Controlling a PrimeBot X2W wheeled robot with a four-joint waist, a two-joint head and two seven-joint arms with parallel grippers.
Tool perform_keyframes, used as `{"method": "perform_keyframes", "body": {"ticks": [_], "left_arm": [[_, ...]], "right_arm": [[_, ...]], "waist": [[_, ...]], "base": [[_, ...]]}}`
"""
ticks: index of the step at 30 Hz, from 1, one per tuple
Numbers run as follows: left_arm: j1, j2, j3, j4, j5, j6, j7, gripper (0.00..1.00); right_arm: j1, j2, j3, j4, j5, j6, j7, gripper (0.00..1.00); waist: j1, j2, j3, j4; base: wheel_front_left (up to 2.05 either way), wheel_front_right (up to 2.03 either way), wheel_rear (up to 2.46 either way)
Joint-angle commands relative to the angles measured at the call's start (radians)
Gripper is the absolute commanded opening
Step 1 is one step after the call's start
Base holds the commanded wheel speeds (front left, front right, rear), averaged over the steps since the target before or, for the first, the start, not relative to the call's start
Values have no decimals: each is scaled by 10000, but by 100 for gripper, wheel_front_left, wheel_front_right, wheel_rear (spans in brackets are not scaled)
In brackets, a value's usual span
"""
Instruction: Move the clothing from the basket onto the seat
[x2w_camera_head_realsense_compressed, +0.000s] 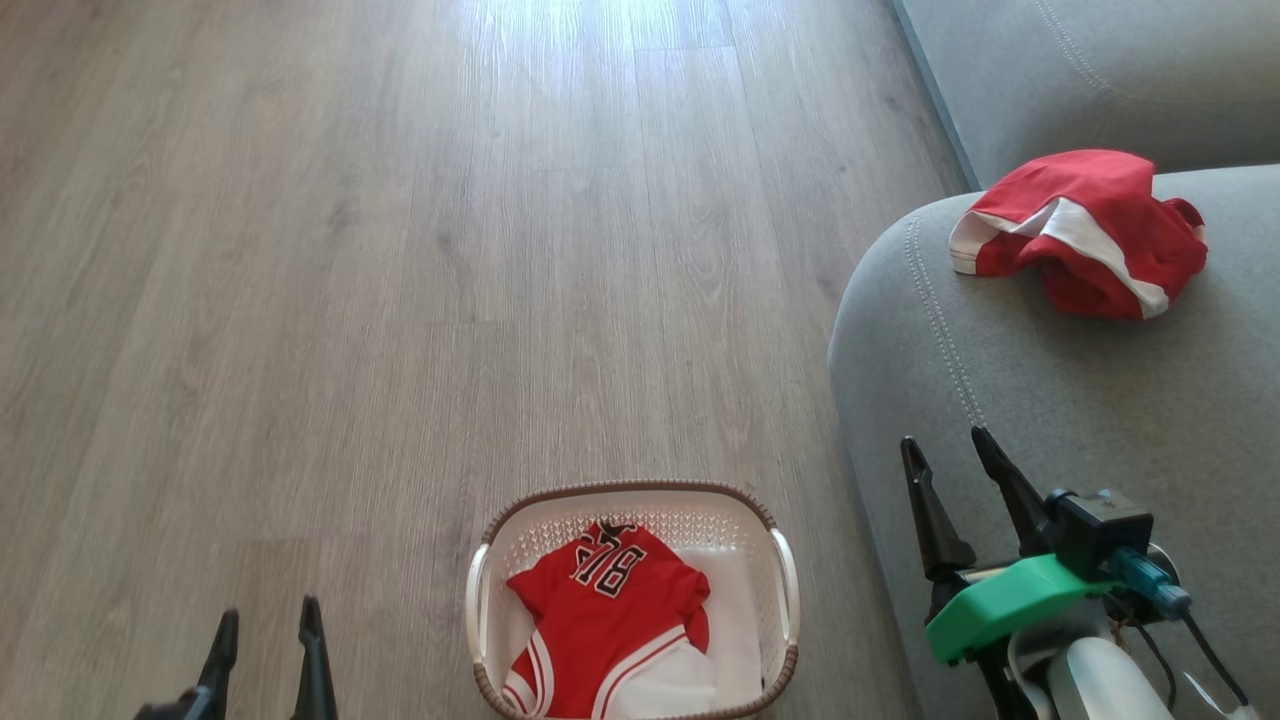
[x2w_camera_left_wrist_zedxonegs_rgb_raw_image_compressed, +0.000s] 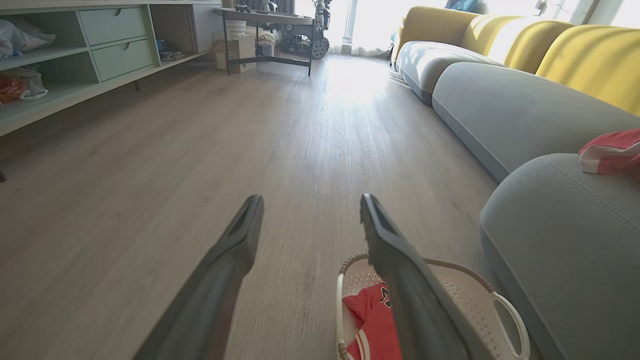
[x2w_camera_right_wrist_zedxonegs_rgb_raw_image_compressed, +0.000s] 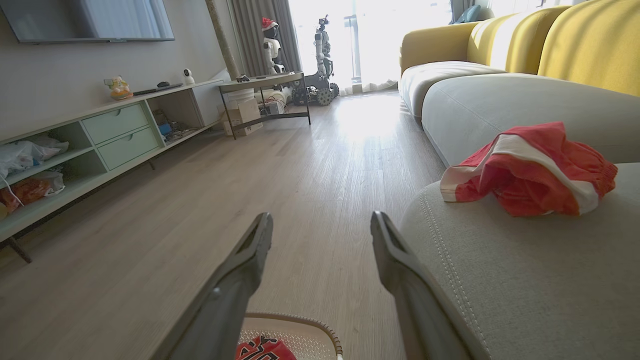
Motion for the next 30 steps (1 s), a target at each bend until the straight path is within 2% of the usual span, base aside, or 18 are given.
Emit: {"method": "perform_keyframes", "body": {"ticks": [1,21,30], "left_arm": [[-222,78,443,-183,142,-54,-124,100],[-349,-164,517,-27,358,-287,-124,100],[-1153,-466,-181,645,618,-663,19,100]], "right_arm": [[-192,85,192,-388,75,-4,-35,100],[-196,85,140,-516,28,-4,-18,100],[-557,85,-60,-724,-108,-4,-45,100]], "waist": [[0,0,9,3],[0,0,321,-23],[0,0,1256,-192]], "base": [[0,0,0],[0,0,0],[0,0,0]]}}
